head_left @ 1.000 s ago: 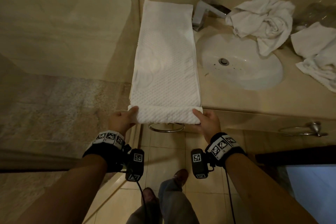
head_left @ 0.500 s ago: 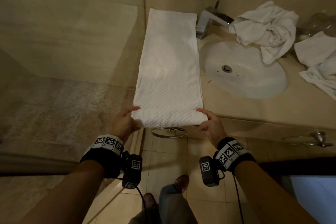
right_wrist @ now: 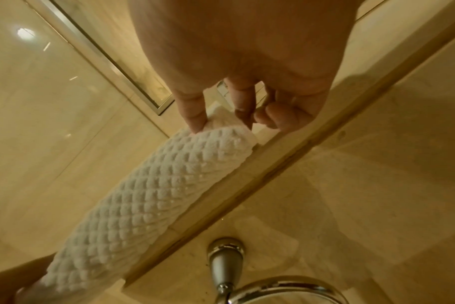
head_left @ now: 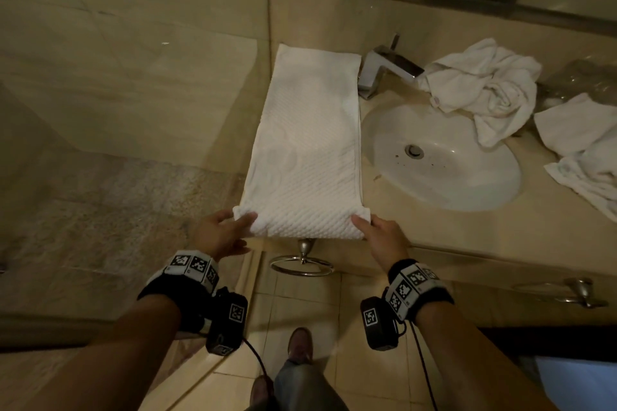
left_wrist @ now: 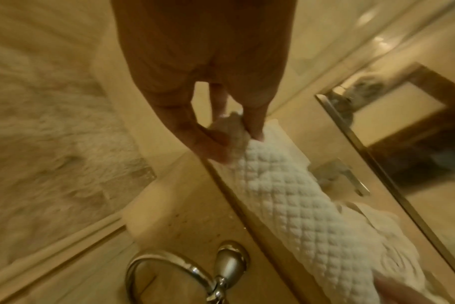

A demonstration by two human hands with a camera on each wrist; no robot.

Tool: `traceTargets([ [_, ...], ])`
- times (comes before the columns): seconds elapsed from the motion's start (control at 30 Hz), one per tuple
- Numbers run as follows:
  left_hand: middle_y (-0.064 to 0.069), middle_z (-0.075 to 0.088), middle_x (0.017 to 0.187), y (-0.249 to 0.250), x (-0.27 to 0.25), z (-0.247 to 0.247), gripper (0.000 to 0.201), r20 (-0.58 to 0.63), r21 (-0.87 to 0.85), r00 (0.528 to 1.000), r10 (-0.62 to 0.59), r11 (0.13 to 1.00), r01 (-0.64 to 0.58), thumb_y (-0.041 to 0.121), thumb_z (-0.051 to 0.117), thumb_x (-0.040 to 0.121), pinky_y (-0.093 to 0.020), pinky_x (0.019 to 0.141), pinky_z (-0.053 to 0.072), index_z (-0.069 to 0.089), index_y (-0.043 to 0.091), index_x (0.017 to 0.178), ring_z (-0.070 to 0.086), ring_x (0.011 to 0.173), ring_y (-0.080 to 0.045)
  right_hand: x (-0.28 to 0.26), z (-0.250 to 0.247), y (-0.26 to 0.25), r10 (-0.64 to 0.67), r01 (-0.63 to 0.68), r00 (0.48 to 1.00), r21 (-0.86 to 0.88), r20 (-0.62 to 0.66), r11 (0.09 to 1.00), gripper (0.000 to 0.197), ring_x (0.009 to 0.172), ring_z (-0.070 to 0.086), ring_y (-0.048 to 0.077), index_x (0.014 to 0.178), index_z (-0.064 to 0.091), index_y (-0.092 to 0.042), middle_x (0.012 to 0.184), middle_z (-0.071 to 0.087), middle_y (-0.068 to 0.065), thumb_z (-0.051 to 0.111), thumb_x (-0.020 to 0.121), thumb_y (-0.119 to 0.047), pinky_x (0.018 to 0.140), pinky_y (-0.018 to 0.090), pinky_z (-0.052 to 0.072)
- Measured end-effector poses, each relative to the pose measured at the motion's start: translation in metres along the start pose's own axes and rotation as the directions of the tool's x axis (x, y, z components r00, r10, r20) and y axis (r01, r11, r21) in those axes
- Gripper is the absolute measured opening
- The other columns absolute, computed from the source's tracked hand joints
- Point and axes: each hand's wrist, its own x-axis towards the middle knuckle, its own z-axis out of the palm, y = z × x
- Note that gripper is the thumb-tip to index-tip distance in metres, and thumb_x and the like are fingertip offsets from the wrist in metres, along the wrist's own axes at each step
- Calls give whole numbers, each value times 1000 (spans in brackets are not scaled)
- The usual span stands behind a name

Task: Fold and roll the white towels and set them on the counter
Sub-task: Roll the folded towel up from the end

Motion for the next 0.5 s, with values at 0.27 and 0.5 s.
traceTargets([
  [0.27, -12, 68, 61, 52, 16, 25, 53, -170, 606, 981, 91, 795, 32, 47, 66, 83, -26, 37, 50, 58, -5, 86, 63, 40, -21, 20, -3, -33, -183, 105, 970, -398, -163, 911, 38, 88, 48, 18, 101, 52, -14, 100, 47, 0, 71, 81, -40, 68, 28, 39],
  [0.5, -9, 66, 61, 70, 29, 28, 53, -88, 810, 992, 85, 585, 22, 53, 58, 84, -31, 67, 59, 70, 1, 83, 68, 60, -24, 23, 21, -62, -480, 653, 749, -392, 456, 648, 42, 112, 49, 17, 118, 65, -14, 116, 59, 1, 51, 78, -17, 98, 23, 37],
])
